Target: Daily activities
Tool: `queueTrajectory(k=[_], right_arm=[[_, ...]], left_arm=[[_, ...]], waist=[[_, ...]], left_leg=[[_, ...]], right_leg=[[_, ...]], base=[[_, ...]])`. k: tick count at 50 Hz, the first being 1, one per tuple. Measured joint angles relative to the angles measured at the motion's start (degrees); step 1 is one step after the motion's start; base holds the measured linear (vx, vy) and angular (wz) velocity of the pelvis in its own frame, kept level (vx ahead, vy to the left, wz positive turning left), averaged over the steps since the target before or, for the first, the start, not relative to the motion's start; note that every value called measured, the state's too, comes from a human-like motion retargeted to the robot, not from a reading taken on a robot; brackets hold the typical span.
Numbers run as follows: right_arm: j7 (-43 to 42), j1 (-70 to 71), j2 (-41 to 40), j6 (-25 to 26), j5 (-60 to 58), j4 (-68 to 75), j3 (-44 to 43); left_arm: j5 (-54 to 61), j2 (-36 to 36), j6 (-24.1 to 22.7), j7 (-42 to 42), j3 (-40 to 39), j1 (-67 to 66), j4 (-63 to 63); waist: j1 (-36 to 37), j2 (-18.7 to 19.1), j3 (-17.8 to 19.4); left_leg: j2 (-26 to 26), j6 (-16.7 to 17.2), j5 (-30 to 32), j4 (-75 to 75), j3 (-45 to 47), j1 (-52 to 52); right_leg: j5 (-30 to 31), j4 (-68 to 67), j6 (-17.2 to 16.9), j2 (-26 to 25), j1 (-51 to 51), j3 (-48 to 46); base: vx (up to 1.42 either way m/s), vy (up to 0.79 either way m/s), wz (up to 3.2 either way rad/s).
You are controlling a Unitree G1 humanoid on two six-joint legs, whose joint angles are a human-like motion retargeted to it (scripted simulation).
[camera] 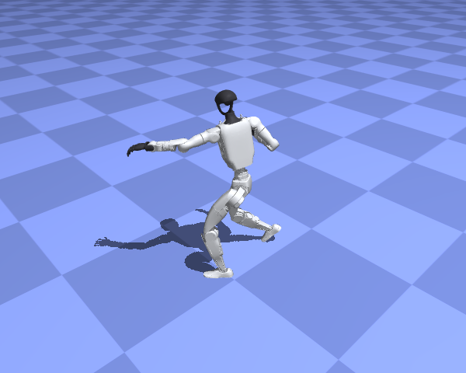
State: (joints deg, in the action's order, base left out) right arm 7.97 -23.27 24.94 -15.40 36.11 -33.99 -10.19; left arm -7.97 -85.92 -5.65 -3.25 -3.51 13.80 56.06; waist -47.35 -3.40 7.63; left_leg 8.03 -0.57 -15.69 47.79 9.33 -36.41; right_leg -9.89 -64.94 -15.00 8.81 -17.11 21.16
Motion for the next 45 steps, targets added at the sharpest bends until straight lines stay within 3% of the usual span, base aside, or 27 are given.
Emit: queueTrajectory(k=[5, 8, 11, 16, 20, 23, 25, 27, 30, 32, 34, 36, 39, 42, 45], right_arm=[[-6.7, -0.3, -7.2, -6.3, 3.8, 4.1, -14.5], [-12.6, 4.4, -8.7, -9.9, 1.1, 4.7, -25.9], [-19.0, 11.4, -5.0, -11.3, -3.9, 4.3, -36.3], [-29.7, 24.2, 13.1, -10.9, -9.9, 4.0, -45.4], [-36.5, 36.8, 34.4, -12.0, -9.0, 7.5, -43.8], [-39.2, 51.6, 49.3, -14.7, -2.2, 15.2, -34.7], [-38.1, 66.8, 57.1, -16.3, 6.6, 25.8, -23.3], [-32.8, 85.8, 60.4, -14.6, 19.1, 41.6, -8.2], [-20.7, 120.6, 56.4, -4.0, 33.5, 71.6, 22.0], [-14.2, 143.4, 46.5, 3.9, 36.6, 93.4, 42.9], [-9.5, 152.3, 38.0, 9.0, 38.0, 106.3, 52.7], [-7.6, 147.9, 32.0, 9.8, 38.3, 108.4, 52.8], [-8.3, 127.8, 23.9, 5.8, 35.0, 97.2, 44.1], [-9.4, 106.0, 15.5, 2.5, 26.9, 79.5, 35.7], [-8.8, 90.1, 9.1, 2.5, 17.1, 65.5, 32.1]], left_arm=[[-6.6, -2.9, -1.6, 7.5, 4.8, 4.1, -7.5], [-10.3, 1.4, -3.0, 11.8, 5.0, 4.3, -24.9], [-12.7, 9.8, -3.4, 13.8, 1.7, 1.6, -41.2], [-13.2, 24.9, -2.9, 13.7, -4.3, -8.7, -56.7], [-11.4, 31.1, -1.8, 13.6, -2.5, -13.3, -58.0], [-9.5, 30.8, 0.4, 13.0, 4.6, -11.2, -49.5], [-7.1, 29.2, 2.0, 11.5, 13.0, -5.8, -37.2], [-3.3, 27.8, 3.3, 7.6, 22.0, 0.4, -20.0], [2.8, 30.1, 5.1, -1.8, 29.5, 3.9, 6.4], [5.2, 33.5, 5.6, -6.7, 27.4, 1.8, 18.0], [7.5, 37.6, 5.8, -9.3, 24.2, 0.6, 24.3], [10.2, 40.9, 6.0, -9.9, 20.6, -0.9, 27.4], [14.0, 44.0, 6.1, -9.9, 14.6, -6.0, 29.0], [17.0, 46.0, 6.3, -11.0, 9.3, -11.9, 28.7], [18.5, 47.8, 6.5, -12.9, 5.6, -17.0, 28.0]], waist=[[-6.0, 0.6, 0.6], [-7.1, 0.9, 0.4], [-7.1, 1.1, -0.7], [-3.4, -0.1, -4.9], [4.0, -5.3, -9.0], [11.7, -12.4, -9.7], [17.4, -18.3, -8.2], [22.9, -23.7, -6.1], [29.6, -25.1, -5.1], [32.7, -24.9, -3.1], [37.1, -23.1, 1.3], [41.4, -20.1, 5.3], [45.6, -16.4, 9.0], [47.5, -14.3, 9.9], [48.3, -12.9, 9.7]], left_leg=[[2.6, -1.9, -5.3, 4.6, -1.0, -1.0], [2.1, -2.0, -5.7, 5.5, -3.0, -3.2], [0.5, -1.6, -5.4, 5.8, -5.2, -6.3], [-3.6, -1.9, -5.4, 6.8, -8.5, -11.7], [-7.3, -3.4, -6.6, 7.9, -10.4, -14.9], [-9.4, -4.3, -8.1, 8.9, -11.5, -17.0], [-10.6, -4.5, -9.0, 9.4, -11.8, -18.0], [-11.1, -3.9, -9.9, 10.4, -12.0, -19.6], [-8.8, -2.2, -11.5, 13.2, -13.2, -23.7], [-8.8, -1.8, -12.0, 13.6, -11.7, -23.3], [-9.1, -1.4, -11.7, 13.5, -10.3, -22.2], [-8.4, -0.9, -11.4, 13.6, -10.0, -21.3], [-7.3, -0.3, -11.2, 12.5, -10.0, -18.8], [-7.1, -0.6, -11.2, 9.0, -9.3, -16.2], [-7.9, -1.0, -10.3, 4.7, -8.2, -13.7]], right_leg=[[20.2, -4.8, 0.0, -3.0, -1.9, -4.0], [27.5, -4.1, 0.0, -4.2, -3.2, -6.0], [30.3, -2.2, 0.0, -5.0, -4.3, -7.8], [26.0, 2.4, 0.0, -5.5, -5.2, -10.6], [18.0, 6.2, 0.3, -4.7, -5.0, -13.0], [9.2, 8.0, 1.8, -4.1, -5.0, -15.6], [2.8, 8.5, 3.1, -2.9, -5.1, -17.9], [-3.2, 8.3, 5.3, -1.6, -6.2, -20.7], [-9.3, 8.8, 9.4, -1.4, -9.4, -26.0], [-12.1, 7.4, 10.8, 1.8, -10.0, -28.2], [-13.3, 5.9, 11.7, 5.1, -10.0, -30.3], [-12.9, 5.4, 12.3, 6.5, -9.6, -32.3], [-7.4, 5.1, 12.5, 8.4, -8.8, -34.9], [1.7, 3.9, 12.4, 11.9, -10.2, -37.1], [4.6, 2.4, 12.6, 14.1, -12.4, -37.2]], base=[[0.31, 0.37, -0.14], [0.28, 0.36, 0.39], [0.26, 0.33, 0.62], [0.18, 0.24, 0.73], [0.06, 0.06, 0.7], [-0.01, -0.14, 0.58], [-0.05, -0.23, 0.42], [-0.09, -0.27, 0.14], [-0.11, -0.27, -0.27], [-0.14, -0.22, -0.06], [-0.16, -0.15, 0.01], [-0.17, -0.07, -0.16], [-0.13, 0.02, -0.29], [-0.07, 0.11, -0.24], [-0.02, 0.11, -0.02]])
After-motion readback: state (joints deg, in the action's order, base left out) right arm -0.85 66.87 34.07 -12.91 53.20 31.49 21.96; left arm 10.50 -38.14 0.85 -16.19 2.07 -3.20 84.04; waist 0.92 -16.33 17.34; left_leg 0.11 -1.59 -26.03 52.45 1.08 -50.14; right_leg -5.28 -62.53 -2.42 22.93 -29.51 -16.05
